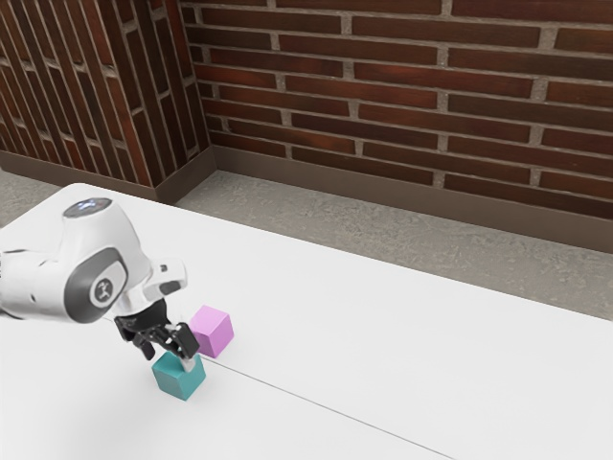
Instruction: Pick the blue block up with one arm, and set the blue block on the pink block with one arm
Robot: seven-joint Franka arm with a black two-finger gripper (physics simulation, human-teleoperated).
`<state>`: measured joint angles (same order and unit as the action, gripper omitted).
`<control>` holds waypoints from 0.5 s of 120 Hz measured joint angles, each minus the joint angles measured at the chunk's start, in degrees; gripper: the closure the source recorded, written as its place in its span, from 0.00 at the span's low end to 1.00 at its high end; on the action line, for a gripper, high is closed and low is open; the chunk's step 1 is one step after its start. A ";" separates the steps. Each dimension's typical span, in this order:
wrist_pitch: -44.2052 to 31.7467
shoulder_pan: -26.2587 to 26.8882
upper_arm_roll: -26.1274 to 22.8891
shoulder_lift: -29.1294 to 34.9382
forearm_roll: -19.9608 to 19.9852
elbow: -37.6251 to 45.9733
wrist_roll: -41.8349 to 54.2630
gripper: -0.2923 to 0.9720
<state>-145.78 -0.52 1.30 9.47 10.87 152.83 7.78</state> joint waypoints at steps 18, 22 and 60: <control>-0.38 -0.04 -0.24 -1.35 0.45 -0.05 0.28 0.23; -0.46 -0.03 -0.47 -1.64 0.70 -0.10 0.33 0.23; -0.73 -0.02 -0.96 -4.11 1.23 -0.59 1.35 0.23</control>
<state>-146.51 -0.55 0.35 5.36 12.10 152.25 9.13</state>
